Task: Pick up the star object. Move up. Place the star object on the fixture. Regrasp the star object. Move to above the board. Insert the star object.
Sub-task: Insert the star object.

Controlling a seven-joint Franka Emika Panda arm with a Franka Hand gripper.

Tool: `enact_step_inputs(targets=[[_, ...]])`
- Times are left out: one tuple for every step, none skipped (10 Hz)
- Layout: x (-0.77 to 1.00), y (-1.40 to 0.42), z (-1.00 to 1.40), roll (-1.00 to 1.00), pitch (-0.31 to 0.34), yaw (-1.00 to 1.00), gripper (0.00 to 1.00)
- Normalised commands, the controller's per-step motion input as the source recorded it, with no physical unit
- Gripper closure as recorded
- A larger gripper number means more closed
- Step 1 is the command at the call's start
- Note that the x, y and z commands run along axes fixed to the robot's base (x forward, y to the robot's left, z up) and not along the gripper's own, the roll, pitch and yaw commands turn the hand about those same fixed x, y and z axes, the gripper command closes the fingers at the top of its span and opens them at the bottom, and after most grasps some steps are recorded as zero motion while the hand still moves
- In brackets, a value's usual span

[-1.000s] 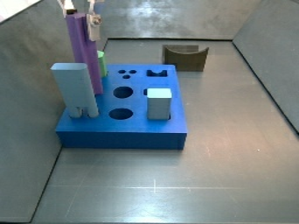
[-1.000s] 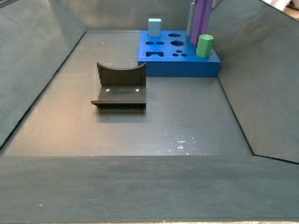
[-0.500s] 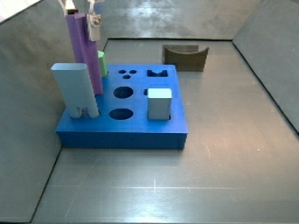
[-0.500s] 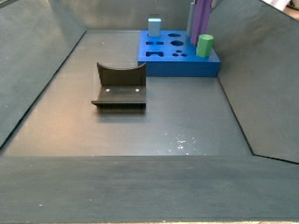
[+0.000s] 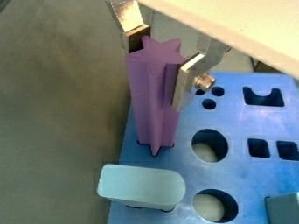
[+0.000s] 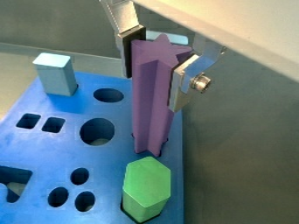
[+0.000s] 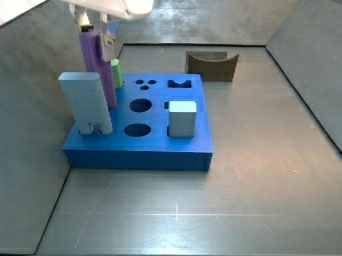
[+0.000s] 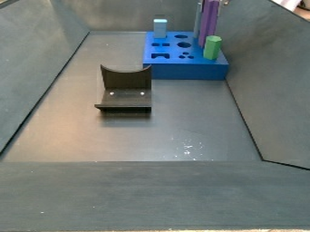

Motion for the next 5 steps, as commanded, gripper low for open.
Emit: enact_step_inputs(targets=[[0.0,-0.09,-0.39,0.09,0.0,0.0,1.0],[0.04,-0.06,-0.34,0.08,0.006,-0.02,1.0],[0.04,-0.07,-0.31,0.08,0.01,-0.02,1.0],[0.1,-0.07,-0.28,0.05,0.03,-0.02,1.0],[0.07,0.0,-0.08,-0.08,-0.023,-0.05,1.0]])
